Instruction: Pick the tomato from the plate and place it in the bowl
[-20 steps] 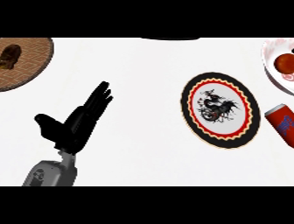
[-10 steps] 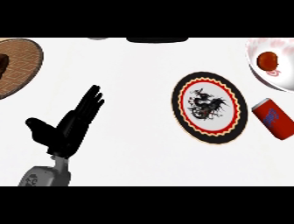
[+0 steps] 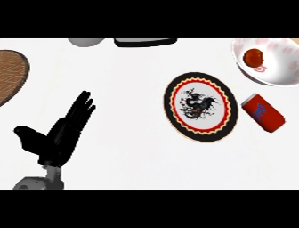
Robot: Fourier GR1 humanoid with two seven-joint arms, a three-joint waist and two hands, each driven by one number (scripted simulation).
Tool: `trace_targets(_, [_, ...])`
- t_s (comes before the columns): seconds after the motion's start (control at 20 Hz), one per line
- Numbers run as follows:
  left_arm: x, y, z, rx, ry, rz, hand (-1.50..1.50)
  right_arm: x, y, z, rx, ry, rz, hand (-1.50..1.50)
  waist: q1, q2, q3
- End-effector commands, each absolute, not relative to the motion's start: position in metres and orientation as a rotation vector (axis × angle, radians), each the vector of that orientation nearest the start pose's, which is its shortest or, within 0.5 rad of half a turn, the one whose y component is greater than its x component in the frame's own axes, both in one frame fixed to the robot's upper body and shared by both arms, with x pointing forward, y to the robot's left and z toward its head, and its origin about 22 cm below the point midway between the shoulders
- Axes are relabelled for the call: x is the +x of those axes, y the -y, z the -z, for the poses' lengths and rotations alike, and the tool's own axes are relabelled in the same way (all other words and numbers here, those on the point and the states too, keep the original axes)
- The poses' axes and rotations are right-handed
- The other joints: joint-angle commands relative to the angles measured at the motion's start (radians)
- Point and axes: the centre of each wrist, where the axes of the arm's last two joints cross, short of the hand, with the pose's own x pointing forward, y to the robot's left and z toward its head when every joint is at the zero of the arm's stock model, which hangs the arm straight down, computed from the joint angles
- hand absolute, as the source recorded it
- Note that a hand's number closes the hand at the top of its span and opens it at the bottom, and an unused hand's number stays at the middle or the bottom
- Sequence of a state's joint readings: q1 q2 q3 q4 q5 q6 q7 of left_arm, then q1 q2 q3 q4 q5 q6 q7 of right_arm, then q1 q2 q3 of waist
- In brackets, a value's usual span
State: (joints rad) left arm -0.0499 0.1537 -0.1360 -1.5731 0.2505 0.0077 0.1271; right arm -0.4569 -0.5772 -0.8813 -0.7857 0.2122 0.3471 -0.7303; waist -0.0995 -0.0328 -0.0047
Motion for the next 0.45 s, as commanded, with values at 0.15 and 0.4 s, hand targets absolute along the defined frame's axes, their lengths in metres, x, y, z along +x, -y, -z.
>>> trace_targets(0.15, [0.242, -0.239, -0.010, -0.157, 1.465, 0.031, 0.00, 0.153, 0.519, 0.007, -0.517, 2.016, 0.024, 1.50, -0.029, 0.000, -0.002])
trace_targets(0.4, [0.239, -0.237, -0.011, -0.181, 1.457, 0.012, 0.00, 0.061, 0.490, 0.046, -0.453, 1.900, -0.029, 1.50, -0.028, 0.008, 0.000])
